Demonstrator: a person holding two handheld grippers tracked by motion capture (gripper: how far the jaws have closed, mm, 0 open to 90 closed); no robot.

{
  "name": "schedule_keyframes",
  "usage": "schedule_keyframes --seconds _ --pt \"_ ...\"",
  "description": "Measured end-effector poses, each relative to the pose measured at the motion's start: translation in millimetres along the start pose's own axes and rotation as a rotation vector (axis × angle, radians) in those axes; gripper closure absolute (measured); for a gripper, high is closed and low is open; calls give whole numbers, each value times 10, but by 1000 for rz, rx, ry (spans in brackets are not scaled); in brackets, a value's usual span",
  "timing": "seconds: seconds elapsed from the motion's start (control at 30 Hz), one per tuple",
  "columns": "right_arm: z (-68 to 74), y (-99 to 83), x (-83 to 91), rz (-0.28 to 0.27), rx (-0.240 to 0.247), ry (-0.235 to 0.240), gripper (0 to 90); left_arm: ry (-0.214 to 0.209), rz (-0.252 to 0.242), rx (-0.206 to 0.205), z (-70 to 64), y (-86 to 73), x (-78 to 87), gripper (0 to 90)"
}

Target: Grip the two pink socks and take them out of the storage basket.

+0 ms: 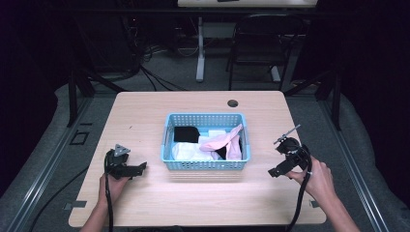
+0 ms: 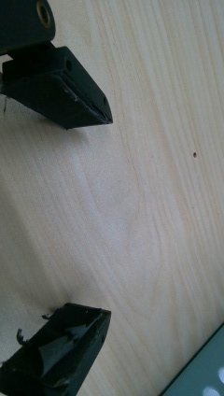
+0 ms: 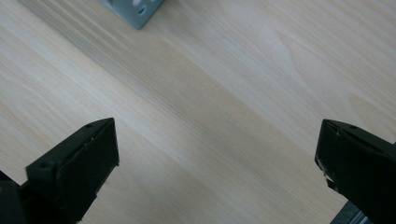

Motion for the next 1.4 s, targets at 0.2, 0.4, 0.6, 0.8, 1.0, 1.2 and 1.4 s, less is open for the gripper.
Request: schedule_keyframes --seconds 0.2,0.4,0.6,0.8,1.0,1.2,1.4 --pt "51 127 78 -9 13 10 0 0 -1 2 -1 1 -1 65" --pt "98 225 137 -13 31 6 0 0 -1 2 -1 1 -1 65" --pt "173 375 189 -35 34 12 0 0 -2 2 -1 1 -1 65" --pt "212 513 255 -28 63 7 0 0 -2 2 -2 1 -1 65" --pt "266 648 301 -38 71 17 0 0 -2 2 -2 1 -1 65" --pt "335 799 341 -43 96 19 0 0 -2 2 -1 1 -1 65" --pt "428 965 349 -53 117 34 0 0 -2 2 -2 1 -1 65"
Point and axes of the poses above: each handheld gripper's, and its own axes: x roughly backward along the jaws, y roughly out of its top, z roughly to its left, the point moved 5 cm from there along -x, roughly forward along the jaws, and after that the axes turned 4 degrees about -x, right-handed, at the moved point
